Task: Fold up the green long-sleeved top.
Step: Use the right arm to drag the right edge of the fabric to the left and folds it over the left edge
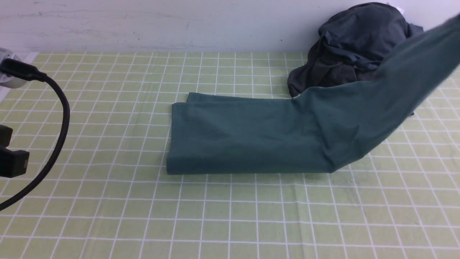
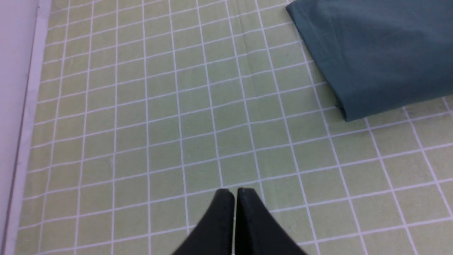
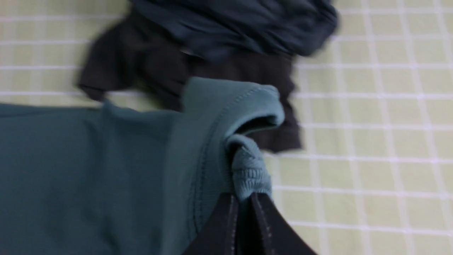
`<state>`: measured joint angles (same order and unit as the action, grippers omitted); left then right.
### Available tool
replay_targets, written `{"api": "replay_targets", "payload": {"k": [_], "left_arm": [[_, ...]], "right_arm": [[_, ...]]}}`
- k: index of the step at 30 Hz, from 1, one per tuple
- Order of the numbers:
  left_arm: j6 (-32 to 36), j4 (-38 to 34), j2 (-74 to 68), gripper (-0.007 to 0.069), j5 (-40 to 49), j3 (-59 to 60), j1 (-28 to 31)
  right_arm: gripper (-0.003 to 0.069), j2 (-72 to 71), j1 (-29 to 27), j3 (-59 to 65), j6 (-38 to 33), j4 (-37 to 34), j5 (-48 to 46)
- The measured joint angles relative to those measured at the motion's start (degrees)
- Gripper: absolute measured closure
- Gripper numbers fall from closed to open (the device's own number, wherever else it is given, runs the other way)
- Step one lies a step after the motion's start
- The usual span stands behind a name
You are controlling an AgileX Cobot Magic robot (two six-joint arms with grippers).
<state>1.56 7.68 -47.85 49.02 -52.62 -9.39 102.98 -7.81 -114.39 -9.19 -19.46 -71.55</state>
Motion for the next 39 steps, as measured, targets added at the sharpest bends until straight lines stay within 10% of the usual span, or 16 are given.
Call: {"api": "replay_targets", "payload": {"k": [14, 30, 39], "left_arm": [[-0.1, -3.7, 0.0, 0.0629, -1.3, 0.9, 0.0], [0.1, -4.0, 0.0, 0.0629, -5.5, 4.2, 0.0], [0.1, -4.5, 0.0, 0.0629, -5.8, 4.2, 0.0]], "right_arm": [[0.0642, 16.6, 37.2, -0.8, -9.8, -21.7, 23.4], [0.0377, 28.3, 40.8, -8.1, -9.9, -17.8, 27.6], [0.0555, 30.8, 41.0, -10.5, -6.9, -8.9, 18.8]]}}
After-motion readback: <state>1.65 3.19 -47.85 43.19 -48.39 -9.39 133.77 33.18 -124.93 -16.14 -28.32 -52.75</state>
